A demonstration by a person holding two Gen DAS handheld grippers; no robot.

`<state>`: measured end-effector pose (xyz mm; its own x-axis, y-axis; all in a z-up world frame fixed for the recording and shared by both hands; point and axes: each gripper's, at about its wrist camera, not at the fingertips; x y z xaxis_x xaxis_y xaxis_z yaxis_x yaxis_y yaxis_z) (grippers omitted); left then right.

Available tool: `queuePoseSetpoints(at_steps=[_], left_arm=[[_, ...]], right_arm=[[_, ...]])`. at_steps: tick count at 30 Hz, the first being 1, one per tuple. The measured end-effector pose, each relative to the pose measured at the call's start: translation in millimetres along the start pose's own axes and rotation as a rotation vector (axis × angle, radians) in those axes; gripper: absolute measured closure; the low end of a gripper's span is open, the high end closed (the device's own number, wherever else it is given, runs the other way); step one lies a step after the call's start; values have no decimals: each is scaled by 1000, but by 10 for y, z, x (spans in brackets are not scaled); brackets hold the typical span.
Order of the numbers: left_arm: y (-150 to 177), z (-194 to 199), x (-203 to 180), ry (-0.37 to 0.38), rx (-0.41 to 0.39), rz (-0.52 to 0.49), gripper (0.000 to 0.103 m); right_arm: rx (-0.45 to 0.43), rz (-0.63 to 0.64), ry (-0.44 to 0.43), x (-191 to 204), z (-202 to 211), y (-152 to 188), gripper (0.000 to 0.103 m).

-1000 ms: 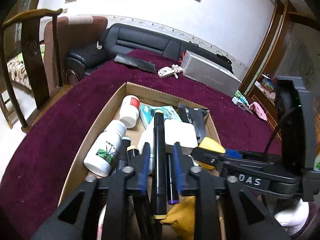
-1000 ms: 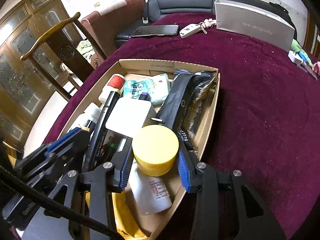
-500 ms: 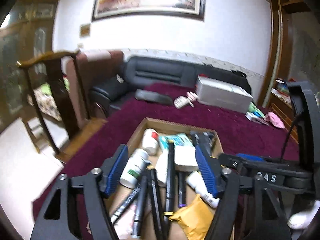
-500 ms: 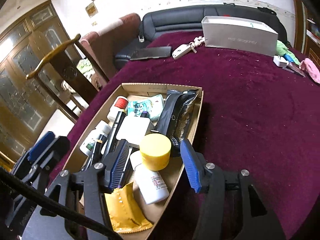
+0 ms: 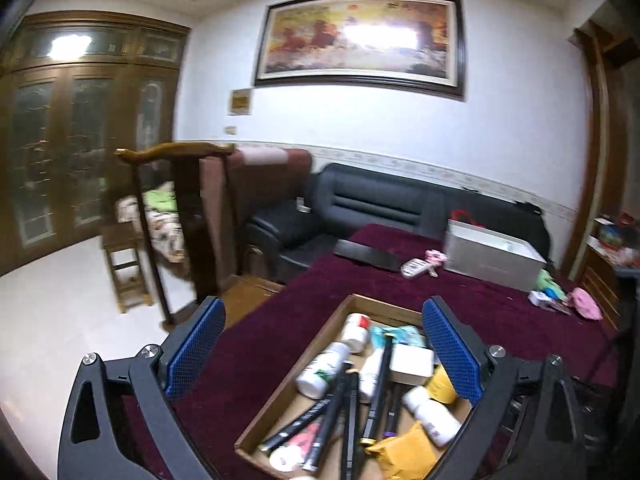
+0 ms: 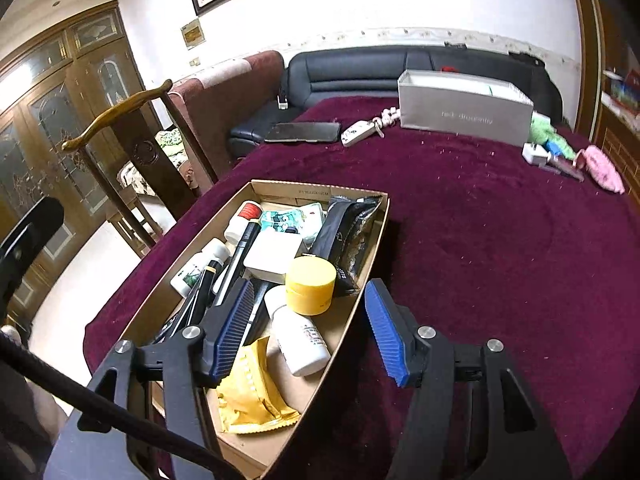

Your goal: Organize objects

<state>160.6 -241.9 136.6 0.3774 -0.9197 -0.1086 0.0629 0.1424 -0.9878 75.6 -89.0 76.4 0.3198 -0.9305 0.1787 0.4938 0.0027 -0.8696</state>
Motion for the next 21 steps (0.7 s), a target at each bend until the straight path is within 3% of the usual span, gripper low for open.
queuePoseSetpoints(at_steps=[3, 8, 21], left_arm=[[-20, 38, 30, -43, 4, -1, 2], [9, -17, 88, -25, 55, 38, 2], [35, -34, 70, -49, 90, 13, 2]], right_arm=[[-9, 18, 3, 33, 53, 17, 44], [-13, 32, 3, 69, 109, 44, 44], [-3, 74, 3, 161, 119, 94, 44]])
Point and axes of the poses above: each gripper's, at about its wrist camera, not at the fingertips, and z roughly against the way its jaws point, x to its left, y to its underside, and after that the axes turned 14 degrees about -x, right-handed
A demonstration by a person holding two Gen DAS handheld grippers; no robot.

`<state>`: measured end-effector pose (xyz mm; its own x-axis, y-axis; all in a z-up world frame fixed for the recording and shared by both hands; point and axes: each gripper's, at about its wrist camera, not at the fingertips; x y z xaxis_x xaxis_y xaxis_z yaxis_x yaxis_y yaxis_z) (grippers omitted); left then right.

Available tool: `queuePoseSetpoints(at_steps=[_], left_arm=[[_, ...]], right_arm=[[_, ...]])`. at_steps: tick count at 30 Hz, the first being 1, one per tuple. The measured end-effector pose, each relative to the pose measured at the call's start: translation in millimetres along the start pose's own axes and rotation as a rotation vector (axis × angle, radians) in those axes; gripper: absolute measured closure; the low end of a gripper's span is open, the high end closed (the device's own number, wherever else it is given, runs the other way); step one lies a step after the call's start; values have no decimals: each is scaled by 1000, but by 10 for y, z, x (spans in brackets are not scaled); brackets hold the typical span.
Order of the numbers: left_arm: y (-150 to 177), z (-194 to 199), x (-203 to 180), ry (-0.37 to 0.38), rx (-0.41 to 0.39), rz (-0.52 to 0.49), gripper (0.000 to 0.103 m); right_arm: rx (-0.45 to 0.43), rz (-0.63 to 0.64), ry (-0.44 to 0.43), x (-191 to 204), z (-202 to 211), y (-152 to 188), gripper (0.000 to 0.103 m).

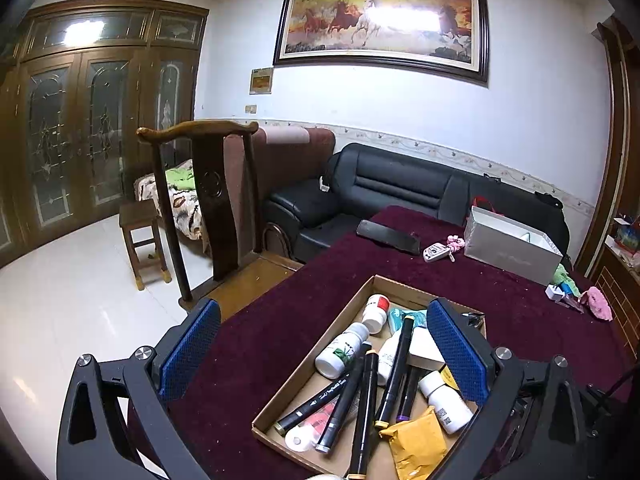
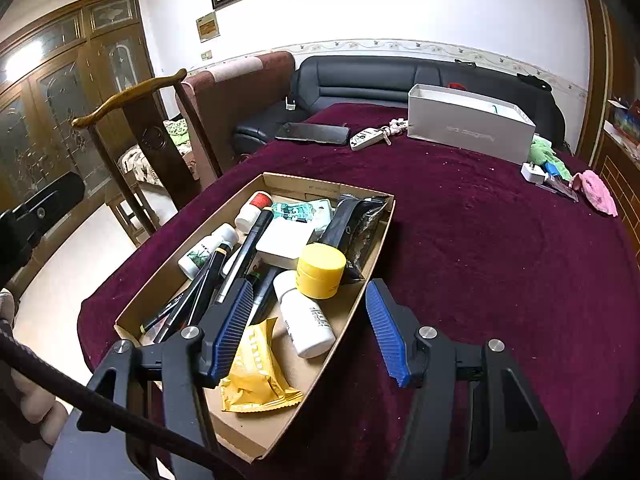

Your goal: Organize objects

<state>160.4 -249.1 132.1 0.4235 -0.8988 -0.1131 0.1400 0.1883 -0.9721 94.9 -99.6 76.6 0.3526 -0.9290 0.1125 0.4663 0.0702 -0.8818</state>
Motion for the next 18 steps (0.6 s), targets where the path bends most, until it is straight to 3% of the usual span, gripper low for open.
queuePoseSetpoints(at_steps=[18], left_arm=[[42, -97, 42, -13, 47, 6, 2]], right_arm=[[23, 12, -9, 69, -50, 38, 44]])
Point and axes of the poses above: each gripper's, at about its wrist camera, not at the fingertips, and z roughly against the way its jaws point, x to its left, y to its underside, and after that the axes turned 14 degrees about -x, right-handed
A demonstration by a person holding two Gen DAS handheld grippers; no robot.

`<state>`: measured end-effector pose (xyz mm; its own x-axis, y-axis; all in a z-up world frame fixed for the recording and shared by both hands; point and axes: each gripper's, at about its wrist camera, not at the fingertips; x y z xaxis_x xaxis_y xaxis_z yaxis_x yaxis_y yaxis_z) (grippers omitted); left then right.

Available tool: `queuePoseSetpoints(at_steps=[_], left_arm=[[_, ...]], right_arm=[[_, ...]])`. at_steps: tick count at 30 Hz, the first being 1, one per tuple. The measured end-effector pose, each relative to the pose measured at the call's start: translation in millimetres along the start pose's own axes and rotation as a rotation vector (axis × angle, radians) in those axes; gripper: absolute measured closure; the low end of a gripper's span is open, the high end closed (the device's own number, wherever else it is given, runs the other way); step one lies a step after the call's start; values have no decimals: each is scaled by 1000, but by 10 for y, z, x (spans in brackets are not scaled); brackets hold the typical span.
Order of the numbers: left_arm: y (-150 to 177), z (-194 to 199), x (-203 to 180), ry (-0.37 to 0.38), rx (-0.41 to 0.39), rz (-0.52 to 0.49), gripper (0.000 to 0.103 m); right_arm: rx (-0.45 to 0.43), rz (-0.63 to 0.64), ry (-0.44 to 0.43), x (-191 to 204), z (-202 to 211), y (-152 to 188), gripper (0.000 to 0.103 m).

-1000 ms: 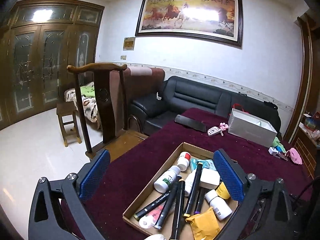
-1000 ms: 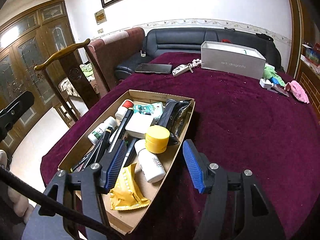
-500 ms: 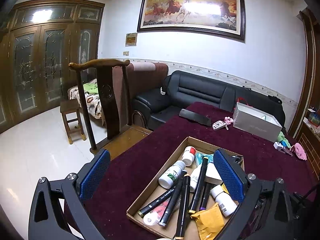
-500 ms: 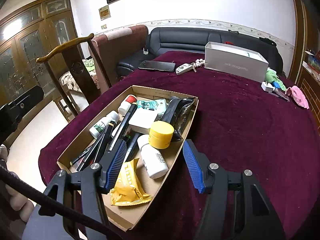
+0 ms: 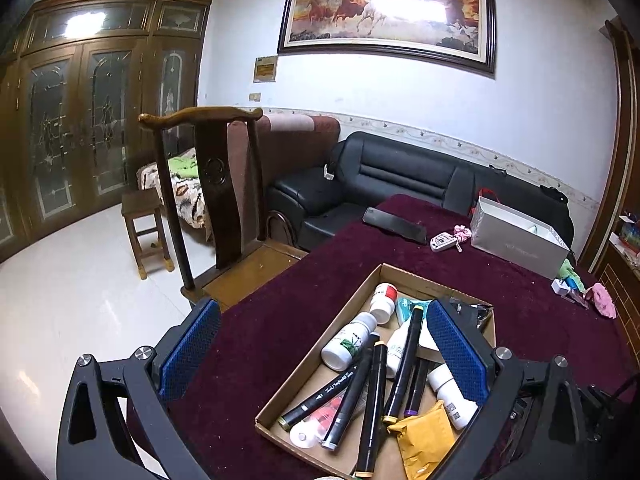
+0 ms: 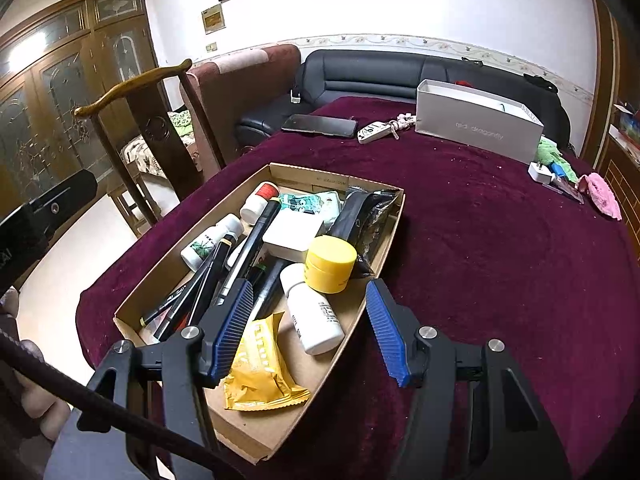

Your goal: Organize objects

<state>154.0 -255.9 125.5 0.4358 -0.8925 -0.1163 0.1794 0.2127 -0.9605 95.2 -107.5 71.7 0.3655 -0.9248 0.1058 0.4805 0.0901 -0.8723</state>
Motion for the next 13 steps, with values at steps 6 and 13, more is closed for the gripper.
queuePoseSetpoints(at_steps=[6, 13], left_arm=[[39, -39, 22, -4, 29, 11, 2], [53, 6, -101, 34, 40, -36, 2]], right_arm=[[6, -3, -3, 2, -11, 12, 44], [14, -18, -13, -38, -23, 17, 44]])
Point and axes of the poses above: each gripper's, at about its wrist camera, not at the fingertips, and z roughly against the way its jaws point, x to its left, y to its underside, and after that the axes turned 14 degrees about -x, right-handed
